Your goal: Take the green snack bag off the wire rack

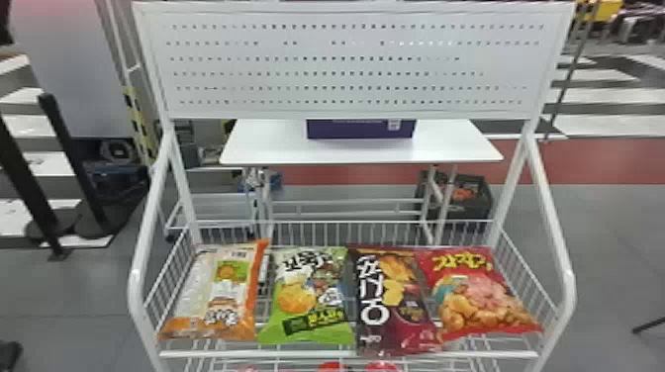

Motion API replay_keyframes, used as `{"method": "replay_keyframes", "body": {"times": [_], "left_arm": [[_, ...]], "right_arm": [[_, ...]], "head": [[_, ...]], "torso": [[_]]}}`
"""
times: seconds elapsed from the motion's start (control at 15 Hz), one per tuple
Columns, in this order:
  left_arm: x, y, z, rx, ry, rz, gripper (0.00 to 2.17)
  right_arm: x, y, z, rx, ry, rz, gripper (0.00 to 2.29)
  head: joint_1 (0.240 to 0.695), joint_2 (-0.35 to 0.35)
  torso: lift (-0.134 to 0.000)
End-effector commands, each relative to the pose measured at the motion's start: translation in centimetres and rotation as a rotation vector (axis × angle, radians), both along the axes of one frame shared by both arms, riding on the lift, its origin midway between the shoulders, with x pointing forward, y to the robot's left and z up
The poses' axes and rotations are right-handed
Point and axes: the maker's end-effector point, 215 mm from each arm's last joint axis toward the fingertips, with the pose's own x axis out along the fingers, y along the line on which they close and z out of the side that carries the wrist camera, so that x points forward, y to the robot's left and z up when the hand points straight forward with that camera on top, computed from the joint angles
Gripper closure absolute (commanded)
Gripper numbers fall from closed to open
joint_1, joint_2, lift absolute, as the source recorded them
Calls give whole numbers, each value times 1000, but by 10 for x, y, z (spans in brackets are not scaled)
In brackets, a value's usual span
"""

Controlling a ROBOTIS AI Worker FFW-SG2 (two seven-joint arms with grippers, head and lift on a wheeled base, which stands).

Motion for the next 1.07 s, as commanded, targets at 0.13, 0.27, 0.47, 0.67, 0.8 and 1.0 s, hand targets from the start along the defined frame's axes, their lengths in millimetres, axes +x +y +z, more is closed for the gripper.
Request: {"method": "replay_keyframes", "body": {"times": [0.13,0.27,0.47,0.67,0.8,1.0], "left_arm": [[0,-1,-1,-2,4,-3,29],[0,-1,-1,-2,3,-3,29],[0,-1,-1,-2,3,-4,29],[8,-1,-2,-28,3,-8,29],[27,-15,-9,-56,0,-28,60],[74,-63,-33,-59,51,-93,97]], "right_arm": [[0,0,0,0,0,1,174],[1,0,2,0,-4,2,174],[1,0,1,0,-1,2,174],[1,-1,0,2,-1,0,174],[2,-1,-1,0,1,1,174],[3,3,-5,7,6,3,174]], "head": [[499,0],[499,0],[499,0],[499,0],[499,0],[499,0]], "torso": [[0],[0],[0],[0],[0],[0]]}}
